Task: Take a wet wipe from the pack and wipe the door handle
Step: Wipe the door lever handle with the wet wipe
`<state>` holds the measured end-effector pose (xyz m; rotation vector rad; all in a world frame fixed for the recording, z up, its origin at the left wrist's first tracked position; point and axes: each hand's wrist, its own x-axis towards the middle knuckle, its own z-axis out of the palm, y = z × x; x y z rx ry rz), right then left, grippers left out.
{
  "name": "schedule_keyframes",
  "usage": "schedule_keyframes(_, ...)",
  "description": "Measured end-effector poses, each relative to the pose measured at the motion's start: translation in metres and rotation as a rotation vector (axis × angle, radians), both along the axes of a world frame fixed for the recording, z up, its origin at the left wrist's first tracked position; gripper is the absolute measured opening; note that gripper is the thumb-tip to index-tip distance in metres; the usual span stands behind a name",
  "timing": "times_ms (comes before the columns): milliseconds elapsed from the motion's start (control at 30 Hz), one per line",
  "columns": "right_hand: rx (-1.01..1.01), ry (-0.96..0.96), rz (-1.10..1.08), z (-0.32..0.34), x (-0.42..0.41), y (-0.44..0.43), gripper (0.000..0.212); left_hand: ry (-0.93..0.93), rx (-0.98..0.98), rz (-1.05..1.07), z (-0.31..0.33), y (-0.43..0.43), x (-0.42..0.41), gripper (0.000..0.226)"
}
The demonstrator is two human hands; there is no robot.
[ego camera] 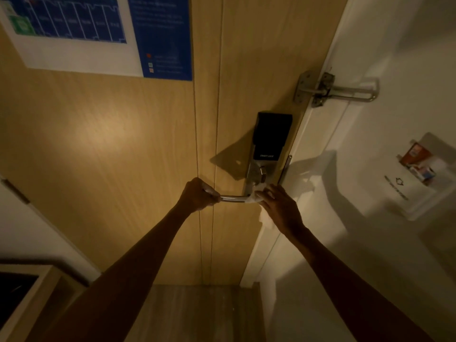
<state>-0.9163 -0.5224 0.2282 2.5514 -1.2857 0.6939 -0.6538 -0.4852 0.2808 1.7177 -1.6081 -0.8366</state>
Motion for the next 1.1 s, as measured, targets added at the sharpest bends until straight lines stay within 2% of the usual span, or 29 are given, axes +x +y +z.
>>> schedule_keyframes(100,0.051,-0.063,-0.019,0.002,-0.007,0.002,0.048,0.019,-0.013,-0.011,0.000,0.000,0.001,0.008)
schedule_keyframes(233,0.008,0.009,0.043,0.002,0.002,0.001,0.051,0.036,-0.013,0.025,-0.002,0.003,-0.001,0.011)
schedule_keyframes(367,-0.071,0.084,0.071,-0.004,0.039,0.003,0.045,-0.001,-0.029,-0.002,0.001,0.003,-0.001,0.012)
schedule_keyframes(533,-0.078,0.084,-0.048,-0.004,0.045,0.004,0.035,-0.004,-0.039,0.034,-0.002,0.006,-0.003,0.010)
schedule_keyframes(633,-0.032,0.096,-0.098,-0.004,0.040,0.006,0.034,-0.008,-0.047,0.056,-0.003,0.009,-0.003,0.009)
schedule_keyframes(833,-0.024,0.157,-0.011,0.005,0.079,0.017,0.023,0.009,-0.045,0.063,-0.003,0.011,-0.005,0.013)
schedule_keyframes(1000,0.056,0.099,0.003,0.018,0.075,0.016,0.035,0.042,-0.019,0.047,-0.002,0.011,-0.002,0.014)
schedule_keyframes(1100,0.087,0.074,0.048,0.020,0.083,0.015,0.026,0.064,-0.014,0.052,-0.003,0.013,-0.003,0.015)
